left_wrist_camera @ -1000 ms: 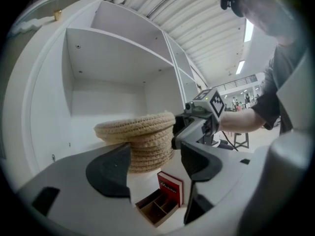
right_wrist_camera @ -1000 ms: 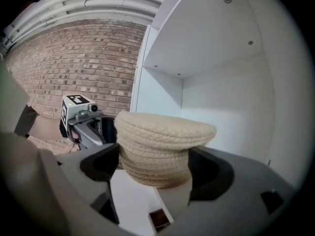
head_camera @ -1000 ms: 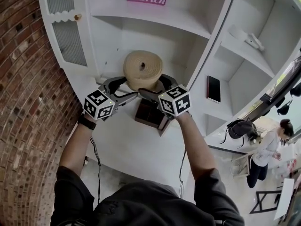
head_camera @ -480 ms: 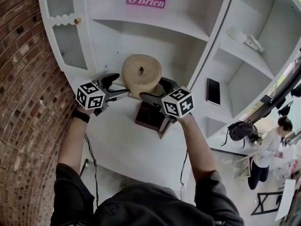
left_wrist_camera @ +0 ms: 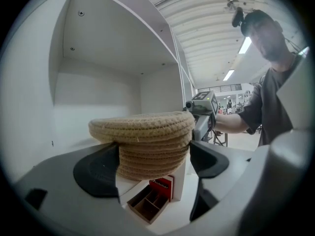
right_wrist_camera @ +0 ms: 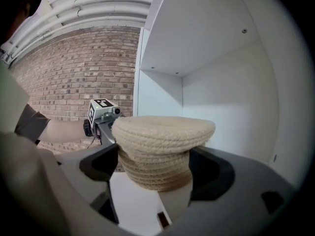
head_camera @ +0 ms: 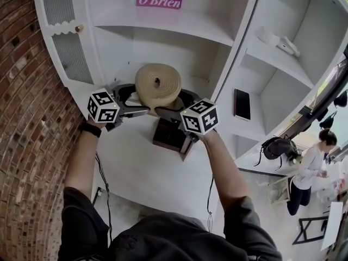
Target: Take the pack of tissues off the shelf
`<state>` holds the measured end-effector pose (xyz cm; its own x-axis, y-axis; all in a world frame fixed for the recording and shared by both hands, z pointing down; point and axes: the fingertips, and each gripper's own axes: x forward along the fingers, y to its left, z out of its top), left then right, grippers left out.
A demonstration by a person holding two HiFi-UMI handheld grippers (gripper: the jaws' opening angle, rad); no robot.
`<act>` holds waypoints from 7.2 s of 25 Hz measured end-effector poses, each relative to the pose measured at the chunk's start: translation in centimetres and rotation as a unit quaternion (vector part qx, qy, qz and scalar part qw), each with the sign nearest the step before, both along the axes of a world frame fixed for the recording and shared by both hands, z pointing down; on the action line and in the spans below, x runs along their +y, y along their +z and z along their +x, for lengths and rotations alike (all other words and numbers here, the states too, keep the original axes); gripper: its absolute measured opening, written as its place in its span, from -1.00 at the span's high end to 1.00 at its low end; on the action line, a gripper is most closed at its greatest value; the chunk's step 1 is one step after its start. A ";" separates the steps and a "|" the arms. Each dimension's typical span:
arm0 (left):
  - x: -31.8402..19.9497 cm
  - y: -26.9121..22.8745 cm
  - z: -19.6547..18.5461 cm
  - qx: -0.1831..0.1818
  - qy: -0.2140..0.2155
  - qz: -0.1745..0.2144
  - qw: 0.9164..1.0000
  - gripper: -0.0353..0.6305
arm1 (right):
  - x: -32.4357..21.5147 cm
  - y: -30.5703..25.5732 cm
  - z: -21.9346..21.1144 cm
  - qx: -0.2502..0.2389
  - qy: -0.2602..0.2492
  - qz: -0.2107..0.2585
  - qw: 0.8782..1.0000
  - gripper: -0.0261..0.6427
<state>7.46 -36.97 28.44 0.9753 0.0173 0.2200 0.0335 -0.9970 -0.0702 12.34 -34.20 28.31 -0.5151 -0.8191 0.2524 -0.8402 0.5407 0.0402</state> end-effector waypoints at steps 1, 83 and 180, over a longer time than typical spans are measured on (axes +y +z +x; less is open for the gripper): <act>0.1 0.1 0.1 -0.001 -0.001 0.003 1.000 -0.41 | 0.1 0.0 0.0 0.004 -0.002 0.003 1.000 -0.42; -0.5 43.5 -13.5 -0.118 -0.212 -0.055 0.968 -0.42 | -2.3 42.2 -13.9 0.058 -0.188 -0.035 0.980 -0.38; 10.4 21.2 -21.0 0.011 -0.400 -0.029 0.916 0.88 | 9.0 20.5 -5.9 -0.014 -0.026 0.008 1.000 0.92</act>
<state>-13.51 -26.59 49.63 0.6842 -0.6946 0.2222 -0.7109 -0.7032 -0.0089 6.47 -25.16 48.82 -0.5633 -0.7951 0.2248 -0.8121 0.5829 0.0265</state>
